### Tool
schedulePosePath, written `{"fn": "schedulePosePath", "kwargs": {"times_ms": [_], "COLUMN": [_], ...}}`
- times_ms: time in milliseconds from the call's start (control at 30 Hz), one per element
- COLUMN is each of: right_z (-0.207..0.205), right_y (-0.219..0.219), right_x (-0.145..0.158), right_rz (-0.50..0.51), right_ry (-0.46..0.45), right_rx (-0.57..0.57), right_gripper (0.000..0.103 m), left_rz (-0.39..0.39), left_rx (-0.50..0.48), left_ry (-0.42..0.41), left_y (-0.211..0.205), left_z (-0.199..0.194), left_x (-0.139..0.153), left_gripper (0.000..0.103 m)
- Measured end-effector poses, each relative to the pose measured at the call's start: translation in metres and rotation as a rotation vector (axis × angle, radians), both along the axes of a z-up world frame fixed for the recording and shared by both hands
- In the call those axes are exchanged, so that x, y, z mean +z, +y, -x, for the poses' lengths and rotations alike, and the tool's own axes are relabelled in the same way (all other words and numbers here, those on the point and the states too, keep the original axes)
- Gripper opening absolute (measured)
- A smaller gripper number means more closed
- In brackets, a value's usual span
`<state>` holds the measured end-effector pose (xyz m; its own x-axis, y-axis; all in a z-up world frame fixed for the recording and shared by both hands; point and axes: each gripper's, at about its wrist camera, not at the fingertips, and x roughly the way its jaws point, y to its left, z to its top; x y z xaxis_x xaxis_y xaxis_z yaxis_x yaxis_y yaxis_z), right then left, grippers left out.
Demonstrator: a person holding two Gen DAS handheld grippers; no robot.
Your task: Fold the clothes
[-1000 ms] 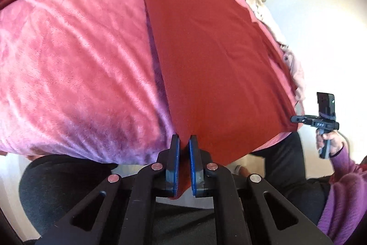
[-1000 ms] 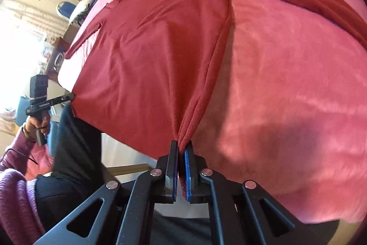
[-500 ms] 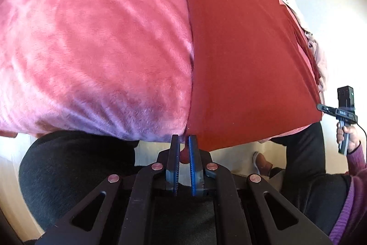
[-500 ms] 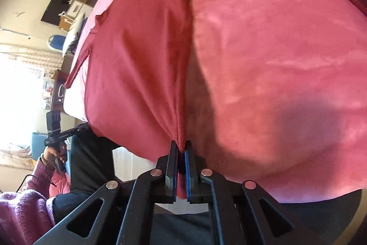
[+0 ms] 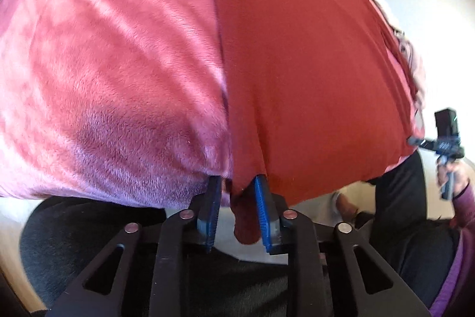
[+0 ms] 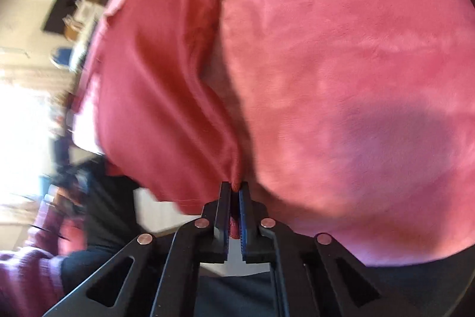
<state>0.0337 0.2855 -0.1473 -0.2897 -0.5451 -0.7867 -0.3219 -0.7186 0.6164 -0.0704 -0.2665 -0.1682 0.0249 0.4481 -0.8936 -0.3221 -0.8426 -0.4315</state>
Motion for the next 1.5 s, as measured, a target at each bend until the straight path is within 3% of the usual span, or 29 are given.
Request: {"fn": "schedulePosePath", "kwargs": {"times_ms": [100,233,300,333,433,500,567,600,733,800,867,933,1000,1067,1133,1267,1367,1500], "right_z": [-0.012,-0.022,-0.021,-0.017,0.008,0.037,0.074,0.097,0.193,0.224,0.231,0.219,0.186,0.146,0.102,0.029,0.020,0.065], "right_y": [0.011,0.028,0.033,0.032,0.015,-0.004,-0.025,-0.037,-0.082,-0.100,-0.116,-0.134,-0.153,-0.168,-0.181,-0.188,-0.181,-0.157], "right_x": [0.006,-0.018,-0.002,0.008,0.048,0.067,0.080,0.080,0.060,0.047,0.034,0.023,0.019,0.018,0.016,0.015,0.025,0.066], "right_rz": [0.082,-0.077,-0.121,-0.177,-0.502,-0.593,-0.613,-0.593,-0.547,-0.537,-0.545,-0.543,-0.602,-0.675,-0.698,-0.702,-0.645,-0.635], "right_ry": [0.023,-0.116,-0.094,-0.073,0.040,0.149,0.262,0.294,0.344,0.340,0.323,0.289,0.313,0.349,0.346,0.315,0.276,0.436], "right_rx": [-0.058,-0.065,-0.079,-0.071,0.031,0.100,0.163,0.181,0.228,0.254,0.292,0.351,0.404,0.456,0.520,0.614,0.665,0.564], "right_gripper": [0.004,0.008,0.023,0.023,0.027,0.027,0.027,0.027,0.027,0.027,0.027,0.027,0.028,0.030,0.036,0.038,0.036,0.037], "left_rz": [0.070,0.210,0.220,0.223,0.191,0.109,0.020,-0.015,-0.040,0.027,0.123,0.209,0.224,0.211,0.206,0.223,0.240,0.194], "left_rx": [-0.040,-0.079,-0.044,-0.016,0.073,0.127,0.148,0.151,0.049,-0.052,-0.176,-0.292,-0.352,-0.352,-0.336,-0.373,-0.406,-0.298], "left_ry": [-0.017,-0.031,-0.006,0.029,0.214,0.374,0.498,0.539,0.557,0.541,0.539,0.543,0.576,0.557,0.497,0.418,0.441,0.536], "left_y": [-0.009,-0.027,-0.041,-0.047,-0.045,-0.024,0.008,0.030,0.110,0.142,0.157,0.154,0.137,0.112,0.093,0.069,0.068,0.078], "left_z": [0.002,0.004,0.008,0.012,0.029,0.043,0.058,0.067,0.096,0.093,0.078,0.054,0.025,0.003,-0.015,-0.032,-0.029,0.016], "left_x": [0.000,-0.003,0.012,0.022,0.064,0.093,0.111,0.116,0.097,0.076,0.057,0.041,0.036,0.037,0.035,0.041,0.051,0.072], "left_gripper": [0.010,0.010,0.010,0.010,0.014,0.027,0.064,0.069,0.070,0.070,0.070,0.070,0.071,0.079,0.080,0.080,0.080,0.080]}}
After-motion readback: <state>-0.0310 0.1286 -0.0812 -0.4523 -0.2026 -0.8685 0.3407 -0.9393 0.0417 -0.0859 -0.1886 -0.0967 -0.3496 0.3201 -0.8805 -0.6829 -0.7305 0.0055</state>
